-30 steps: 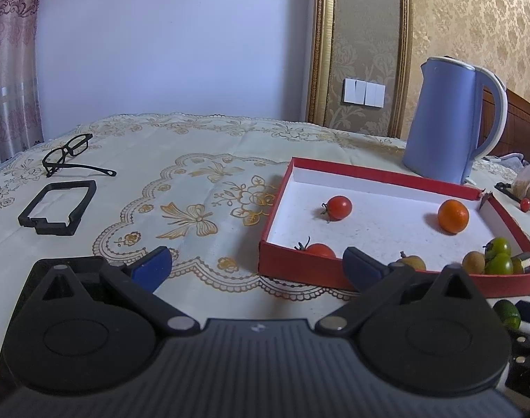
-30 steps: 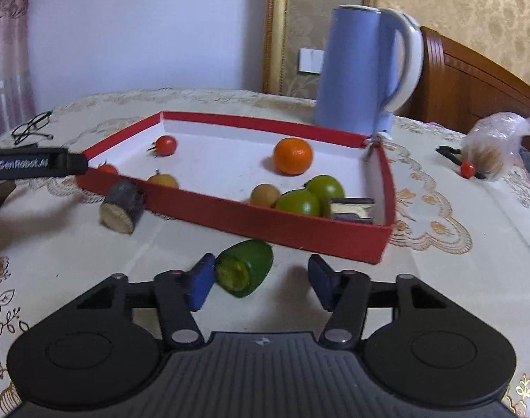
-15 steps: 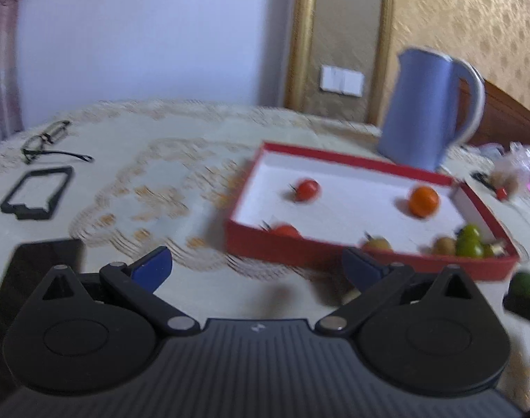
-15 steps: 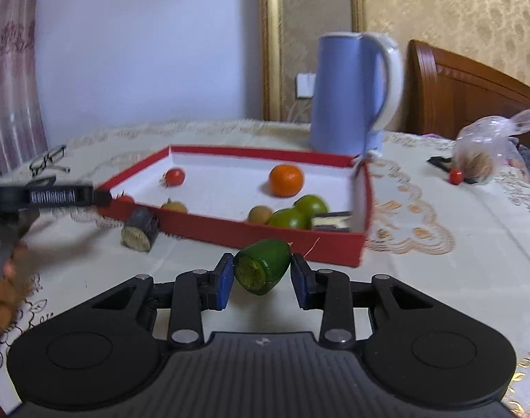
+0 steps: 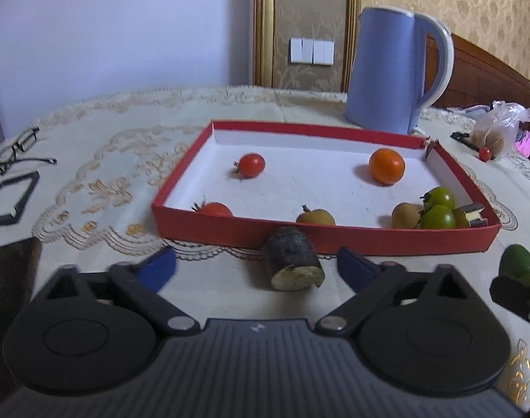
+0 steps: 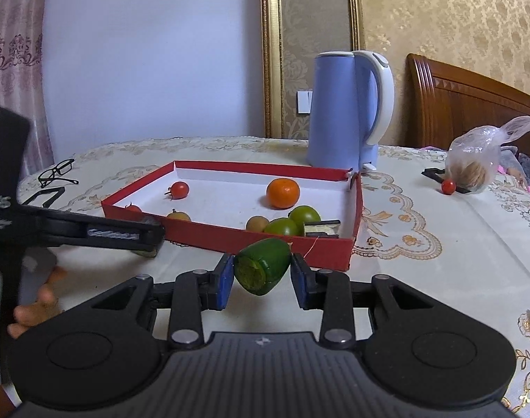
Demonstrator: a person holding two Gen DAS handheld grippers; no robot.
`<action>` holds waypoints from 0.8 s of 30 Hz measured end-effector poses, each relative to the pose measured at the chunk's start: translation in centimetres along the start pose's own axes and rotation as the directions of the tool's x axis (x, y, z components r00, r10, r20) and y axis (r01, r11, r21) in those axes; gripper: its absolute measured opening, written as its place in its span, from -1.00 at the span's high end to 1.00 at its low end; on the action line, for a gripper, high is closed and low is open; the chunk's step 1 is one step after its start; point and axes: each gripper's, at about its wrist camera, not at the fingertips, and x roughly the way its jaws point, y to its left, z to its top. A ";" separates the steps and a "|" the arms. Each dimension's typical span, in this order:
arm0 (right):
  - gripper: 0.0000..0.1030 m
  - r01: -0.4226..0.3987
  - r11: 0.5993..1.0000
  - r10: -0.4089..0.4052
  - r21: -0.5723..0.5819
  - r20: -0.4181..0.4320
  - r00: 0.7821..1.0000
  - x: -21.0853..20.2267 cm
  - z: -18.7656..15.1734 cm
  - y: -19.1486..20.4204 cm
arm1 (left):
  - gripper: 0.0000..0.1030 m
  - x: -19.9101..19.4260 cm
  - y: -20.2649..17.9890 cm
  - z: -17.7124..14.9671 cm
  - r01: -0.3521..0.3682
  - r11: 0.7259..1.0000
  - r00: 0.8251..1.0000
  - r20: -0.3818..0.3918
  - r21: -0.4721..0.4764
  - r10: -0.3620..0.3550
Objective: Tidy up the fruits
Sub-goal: 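Grasp the dark eggplant slice with the left gripper while the right gripper holds the green chunk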
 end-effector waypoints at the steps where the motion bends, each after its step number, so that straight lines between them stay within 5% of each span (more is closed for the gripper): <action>1: 0.34 -0.001 1.000 0.001 -0.001 0.004 1.000 -0.1 0.0 0.0 | -0.68 0.4 0.0 0.1 0.005 1.000 1.000 -0.017 -0.007 -0.005; 16: 0.34 -0.014 1.000 0.013 0.012 0.005 1.000 0.0 -0.3 -0.2 | -0.52 2.1 -0.4 0.4 -0.034 0.999 0.997 -0.066 -0.009 0.033; 22: 0.34 -0.012 1.000 0.012 0.014 0.003 1.000 0.0 -0.4 -0.3 | -0.14 1.8 -1.0 0.4 -0.011 1.000 0.998 -0.054 0.018 0.012; 24: 0.34 -0.013 1.000 0.013 0.014 0.003 1.000 0.0 -0.4 -0.3 | 0.13 1.6 -1.3 0.3 0.009 0.999 0.999 -0.050 0.033 -0.007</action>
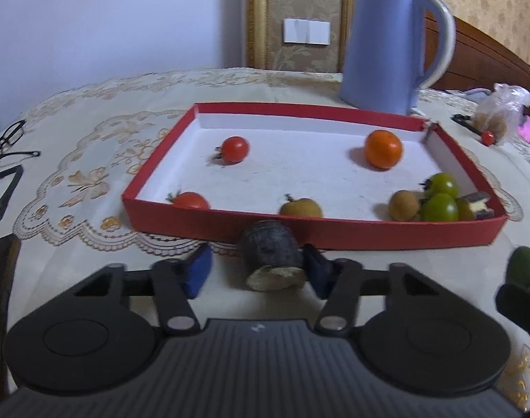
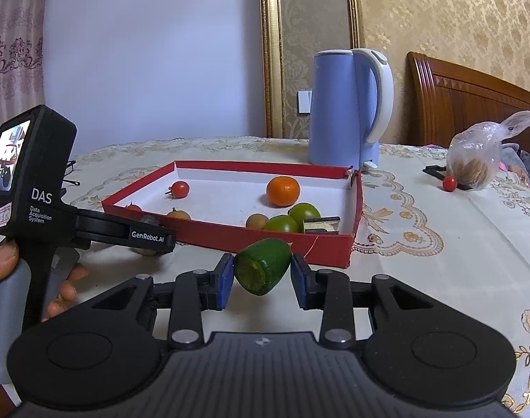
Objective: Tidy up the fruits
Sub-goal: 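Grasp the dark eggplant slice with the left gripper while the right gripper holds the green chunk, then lower the eggplant slice into the red box and open the left gripper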
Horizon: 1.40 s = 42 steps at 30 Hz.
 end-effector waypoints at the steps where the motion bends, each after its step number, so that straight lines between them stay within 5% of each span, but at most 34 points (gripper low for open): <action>1: 0.34 0.000 1.000 0.000 0.000 -0.001 1.000 0.0 0.0 0.0 | 0.18 -0.1 -0.2 0.0 0.004 1.000 1.000 0.002 0.010 -0.004; 6: 0.34 0.000 1.000 0.000 0.004 -0.001 1.000 0.0 -0.1 -0.1 | 0.38 -0.3 -0.8 -0.2 -0.002 0.999 1.000 0.008 0.037 0.002; 23: 0.34 -0.014 1.000 0.014 0.010 0.009 1.000 -0.3 -0.2 -0.3 | 0.40 -3.4 -0.3 1.8 -0.075 0.995 0.990 0.128 0.063 0.067; 42: 0.34 -0.017 1.000 0.017 0.025 0.015 1.000 -0.6 -0.4 -0.9 | 0.40 0.4 -2.4 6.6 -0.152 0.981 0.980 0.147 0.119 0.134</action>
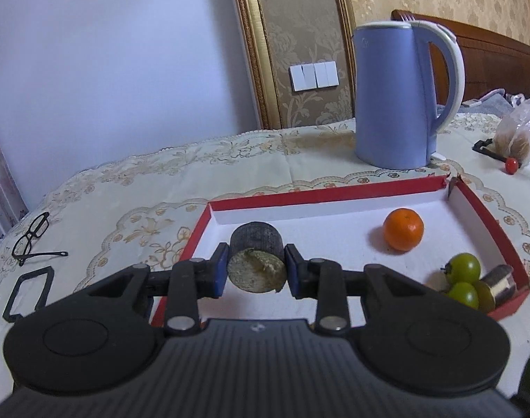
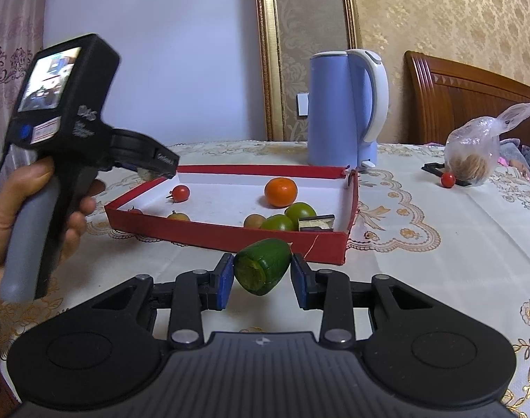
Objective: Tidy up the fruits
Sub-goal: 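Lower the eggplant slice into the red box and open the left gripper, then lower the green chunk into the red box and open the right gripper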
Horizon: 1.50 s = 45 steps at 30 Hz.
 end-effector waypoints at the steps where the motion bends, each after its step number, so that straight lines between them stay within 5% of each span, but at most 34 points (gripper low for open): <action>1: 0.34 0.000 1.000 0.000 0.001 0.000 1.000 0.0 0.0 0.0 | 0.40 0.5 -0.2 0.2 -0.001 1.000 1.000 -0.008 0.003 0.001; 17: 0.34 0.016 1.000 -0.016 0.020 -0.001 1.000 -0.4 -0.2 -1.4 | 0.40 5.5 -4.2 2.1 0.012 0.999 0.997 -0.074 0.051 -0.008; 24: 0.34 0.018 1.000 -0.018 0.022 -0.007 1.000 -0.2 -0.3 -1.5 | 0.13 5.3 -4.0 1.9 0.014 0.999 0.998 -0.068 0.041 -0.011; 45: 0.34 -0.020 0.999 0.020 -0.040 -0.007 1.000 0.3 0.3 2.1 | -0.40 -0.8 6.4 -5.3 -0.018 0.987 0.999 -0.038 -0.161 0.013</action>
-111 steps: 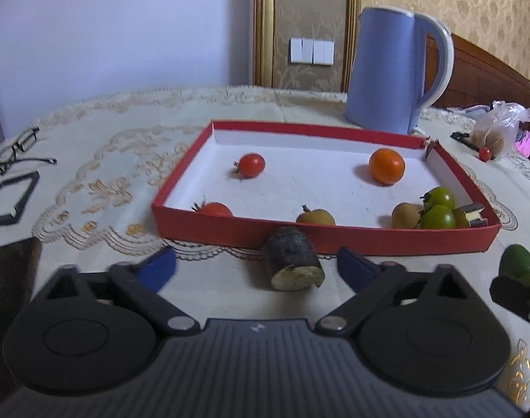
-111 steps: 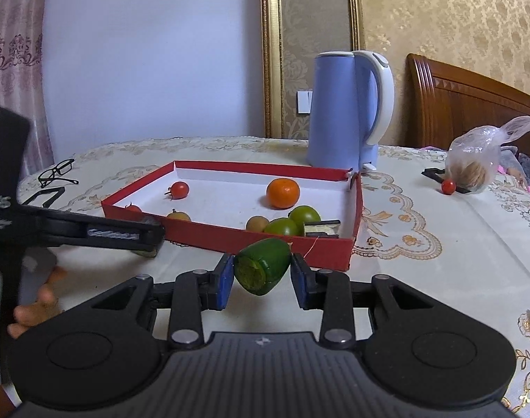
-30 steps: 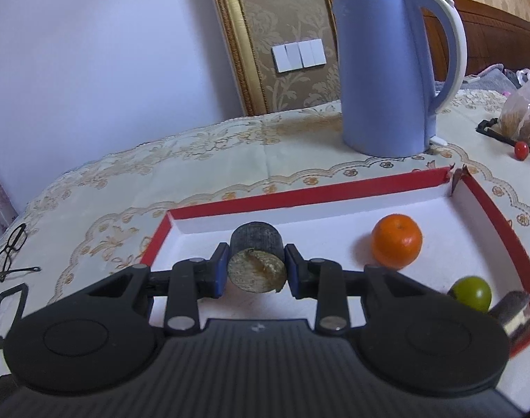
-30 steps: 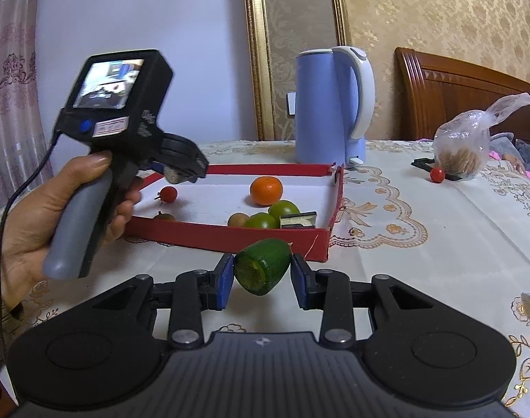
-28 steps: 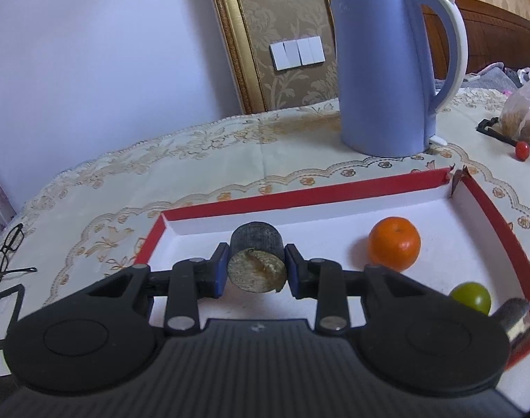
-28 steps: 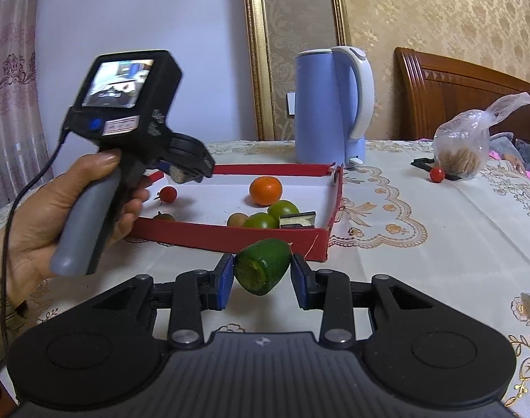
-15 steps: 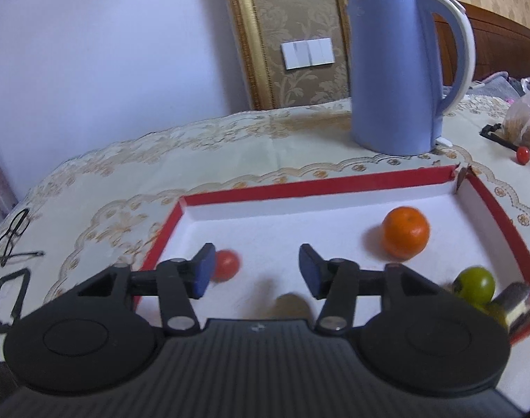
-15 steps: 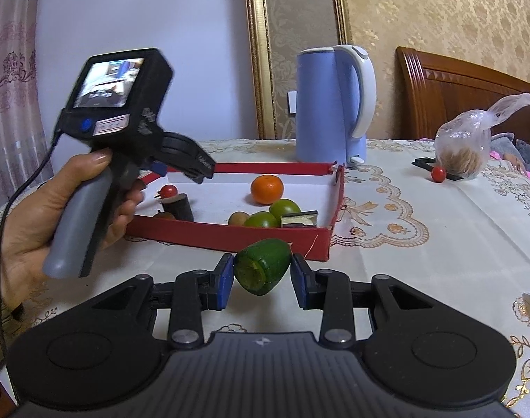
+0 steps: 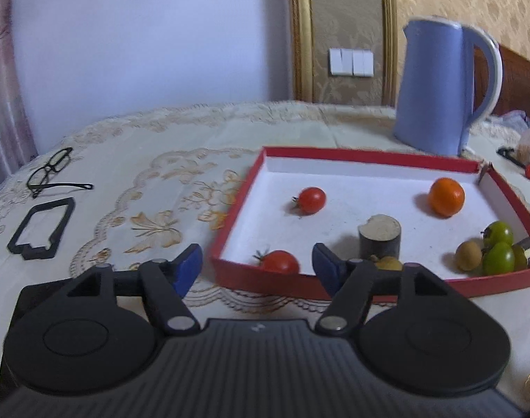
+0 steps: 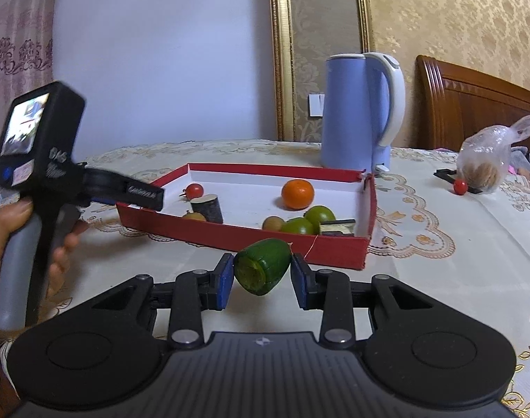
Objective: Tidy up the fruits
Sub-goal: 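Lower the green chunk into the red box and open the right gripper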
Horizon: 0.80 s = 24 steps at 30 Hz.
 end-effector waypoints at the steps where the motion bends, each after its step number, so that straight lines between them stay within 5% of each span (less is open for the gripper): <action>1: 0.34 -0.002 1.000 0.002 -0.004 0.000 1.000 0.0 0.0 0.2 | -0.41 -0.3 0.2 -0.2 -0.001 1.000 1.000 0.011 -0.007 0.001; 13: 0.34 -0.008 0.999 0.008 -0.032 0.004 1.000 0.3 0.6 1.3 | -0.51 -2.0 2.1 -1.5 0.045 0.997 0.998 0.036 -0.066 -0.043; 24: 0.34 0.017 0.997 -0.013 -0.079 0.050 0.999 2.8 4.7 1.8 | -0.67 -2.5 2.9 -2.5 0.049 0.995 0.998 0.045 -0.084 -0.046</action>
